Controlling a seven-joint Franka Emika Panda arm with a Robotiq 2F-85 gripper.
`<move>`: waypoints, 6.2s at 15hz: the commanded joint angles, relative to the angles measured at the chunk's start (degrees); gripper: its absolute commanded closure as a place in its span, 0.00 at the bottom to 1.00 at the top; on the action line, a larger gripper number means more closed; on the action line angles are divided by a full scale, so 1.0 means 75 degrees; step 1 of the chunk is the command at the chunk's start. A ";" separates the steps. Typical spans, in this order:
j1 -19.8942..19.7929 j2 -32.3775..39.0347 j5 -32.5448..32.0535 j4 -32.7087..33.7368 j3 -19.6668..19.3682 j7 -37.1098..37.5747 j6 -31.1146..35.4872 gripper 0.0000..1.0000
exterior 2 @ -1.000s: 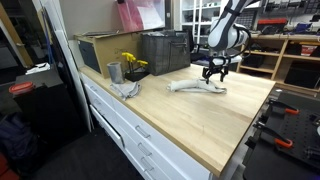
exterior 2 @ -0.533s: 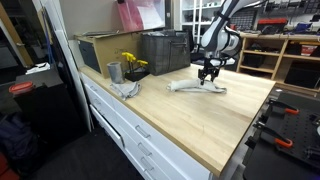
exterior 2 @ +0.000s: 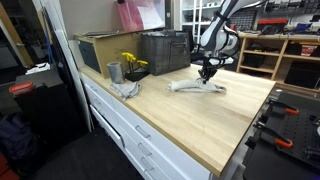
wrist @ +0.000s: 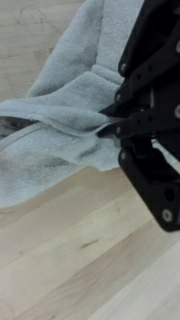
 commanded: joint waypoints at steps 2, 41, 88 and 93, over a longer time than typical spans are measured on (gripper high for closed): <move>0.0350 -0.0719 -0.0141 -0.0233 -0.0461 0.0495 -0.0075 1.00; 0.1503 0.1327 -0.0469 0.2456 -0.1423 0.5605 -0.0719 0.13; 0.2584 0.0965 -0.2220 0.3233 -0.2692 0.9395 -0.0710 0.01; 0.1684 0.0704 -0.1093 0.2430 -0.1048 0.7492 -0.0321 0.00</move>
